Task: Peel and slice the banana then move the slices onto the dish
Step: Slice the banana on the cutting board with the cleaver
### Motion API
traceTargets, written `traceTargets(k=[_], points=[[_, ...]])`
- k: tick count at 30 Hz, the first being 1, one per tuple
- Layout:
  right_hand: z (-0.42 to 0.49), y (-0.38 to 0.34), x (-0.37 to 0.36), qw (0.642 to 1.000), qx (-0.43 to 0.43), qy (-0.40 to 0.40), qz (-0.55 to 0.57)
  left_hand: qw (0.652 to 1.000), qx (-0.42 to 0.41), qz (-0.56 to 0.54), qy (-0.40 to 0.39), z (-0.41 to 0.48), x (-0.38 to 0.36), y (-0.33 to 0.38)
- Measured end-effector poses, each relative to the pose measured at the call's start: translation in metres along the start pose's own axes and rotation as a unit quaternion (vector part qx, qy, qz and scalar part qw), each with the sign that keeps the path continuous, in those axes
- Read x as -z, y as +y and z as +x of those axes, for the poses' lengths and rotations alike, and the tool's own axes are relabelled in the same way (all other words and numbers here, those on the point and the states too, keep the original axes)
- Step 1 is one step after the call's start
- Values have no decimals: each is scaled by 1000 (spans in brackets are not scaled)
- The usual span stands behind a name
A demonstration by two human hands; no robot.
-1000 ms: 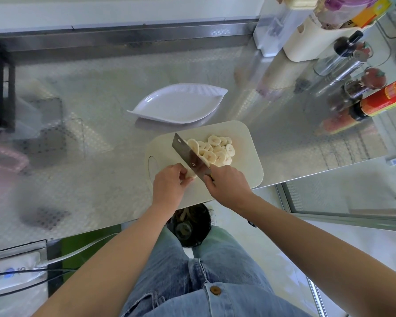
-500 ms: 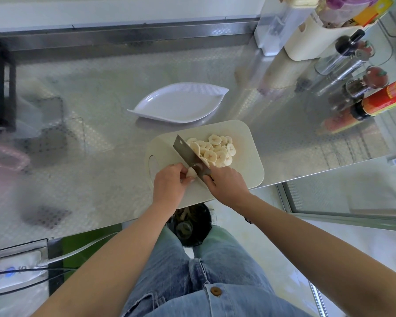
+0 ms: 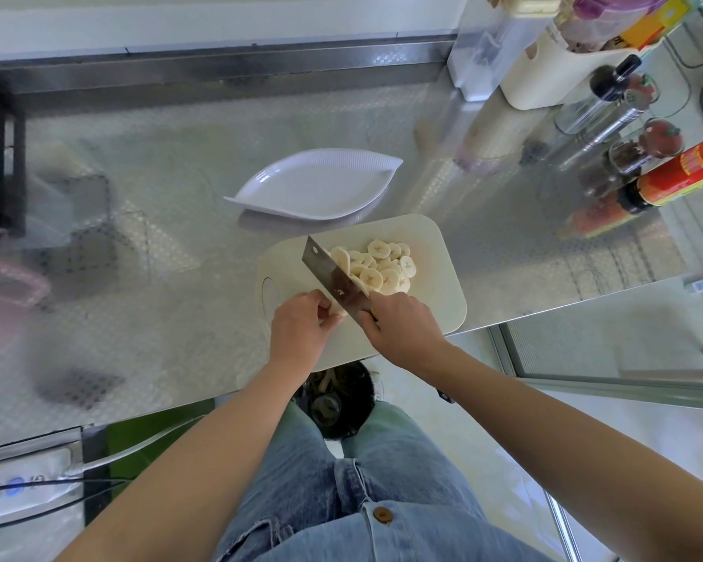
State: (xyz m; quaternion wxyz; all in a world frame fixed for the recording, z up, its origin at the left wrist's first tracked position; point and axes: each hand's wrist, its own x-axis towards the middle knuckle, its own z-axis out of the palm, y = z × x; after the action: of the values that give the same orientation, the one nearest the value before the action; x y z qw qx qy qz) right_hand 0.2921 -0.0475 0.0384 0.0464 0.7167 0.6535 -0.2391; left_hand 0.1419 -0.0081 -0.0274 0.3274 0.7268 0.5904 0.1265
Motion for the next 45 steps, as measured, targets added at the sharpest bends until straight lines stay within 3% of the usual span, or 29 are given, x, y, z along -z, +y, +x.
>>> traceTargets(k=[19,27,45], points=[[8,-5,-15,999,-22,-28,9,1000,15,-3,-10,2,-2,-1],[5,-2,-3,1000,-15,9,15,1000,10,-8,1,1,0,1],[7,0,-17,999,-16,-27,-8,999,22,-24,-11,0,2,2]])
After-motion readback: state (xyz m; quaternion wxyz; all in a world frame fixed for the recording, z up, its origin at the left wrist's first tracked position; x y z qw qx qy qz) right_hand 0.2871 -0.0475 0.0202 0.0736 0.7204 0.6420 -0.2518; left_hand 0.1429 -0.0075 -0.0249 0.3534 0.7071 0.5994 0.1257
